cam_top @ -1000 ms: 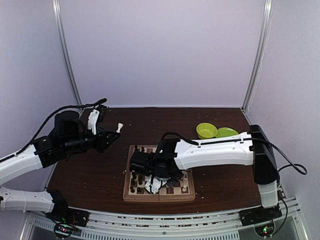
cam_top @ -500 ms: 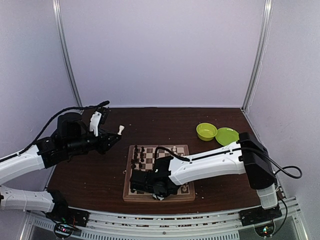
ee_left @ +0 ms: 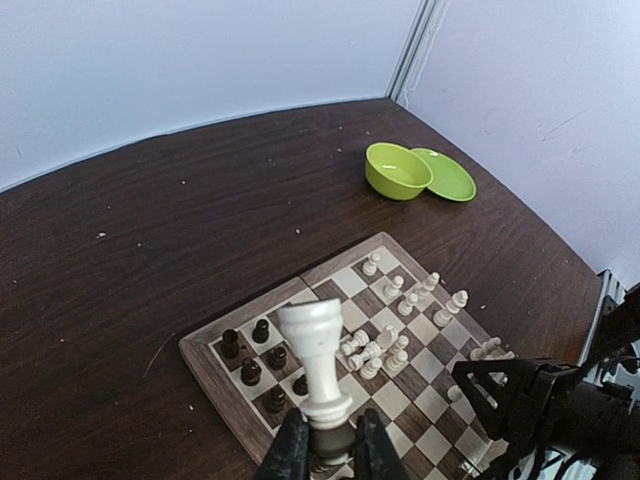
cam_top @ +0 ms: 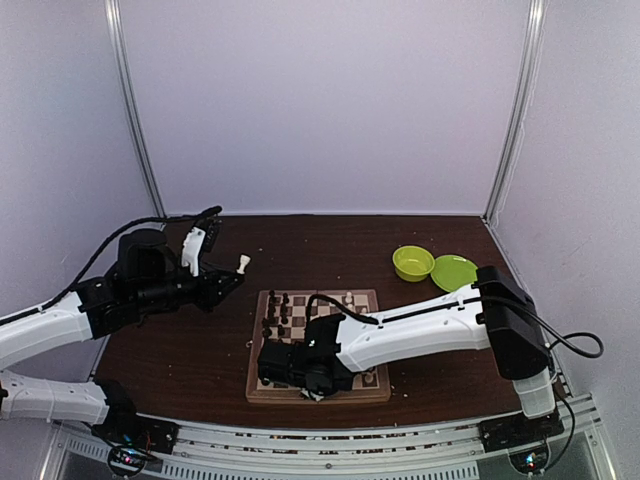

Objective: Set up the chess pieces on the board
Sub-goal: Place the pawn on the chessboard, then pass from the left arm to the right

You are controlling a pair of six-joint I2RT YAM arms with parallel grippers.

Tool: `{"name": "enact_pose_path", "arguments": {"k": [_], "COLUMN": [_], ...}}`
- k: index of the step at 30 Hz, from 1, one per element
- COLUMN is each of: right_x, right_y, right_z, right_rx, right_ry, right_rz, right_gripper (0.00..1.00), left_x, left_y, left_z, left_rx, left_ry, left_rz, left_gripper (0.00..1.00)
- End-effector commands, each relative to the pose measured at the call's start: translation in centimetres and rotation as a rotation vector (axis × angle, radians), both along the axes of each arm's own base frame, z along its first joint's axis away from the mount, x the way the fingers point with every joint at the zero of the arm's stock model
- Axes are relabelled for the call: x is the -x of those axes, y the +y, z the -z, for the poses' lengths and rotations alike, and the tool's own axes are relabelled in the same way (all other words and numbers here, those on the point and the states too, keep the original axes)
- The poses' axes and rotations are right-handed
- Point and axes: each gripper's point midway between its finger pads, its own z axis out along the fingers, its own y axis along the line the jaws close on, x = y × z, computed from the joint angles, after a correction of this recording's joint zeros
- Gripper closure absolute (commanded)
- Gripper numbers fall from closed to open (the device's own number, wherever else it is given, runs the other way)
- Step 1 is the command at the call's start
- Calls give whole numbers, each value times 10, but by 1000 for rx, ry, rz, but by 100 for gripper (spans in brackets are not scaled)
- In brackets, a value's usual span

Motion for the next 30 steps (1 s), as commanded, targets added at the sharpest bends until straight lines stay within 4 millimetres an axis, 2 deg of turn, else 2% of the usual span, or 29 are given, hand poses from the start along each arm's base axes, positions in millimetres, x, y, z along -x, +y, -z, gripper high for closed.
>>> {"name": "enact_pose_path", "arguments": {"k": [1, 4, 9, 10, 16, 18, 22, 26, 30], "right_x": [8, 8, 17, 21, 43, 45, 40, 34, 26], "right_y": [-1, -2, -13, -17, -51, -67, -85, -87, -72], "right_z": [23, 11, -30, -45, -97, -109, -133, -161, -191], "right_rx": [35, 14, -102, -153, -433, -534, -825, -1067, -1182], "right_ry": [52, 50, 152, 188, 468, 569, 740, 819, 805], "right_rz": [-19, -17, 10, 17, 136, 192, 297, 295, 246], "right_gripper": [63, 62, 60, 59, 57, 57, 57, 56, 53], "left_x": [-5, -5, -3, -3, -6, -6, 1, 16, 30], "left_y": [-6, -7, -10, -11, -29, -38, -55, -84, -110], "left_z": [-8, -8, -11, -12, -12, -6, 9, 14, 12], "left_rx": [46, 44, 12, -1, -118, -159, -222, -153, -105], "left_ry": [-28, -25, -13, -7, 84, 142, 298, 451, 574], "left_rz": [9, 16, 43, 55, 148, 194, 305, 460, 591], "left_gripper": [97, 97, 97, 97, 97, 97, 97, 97, 97]}}
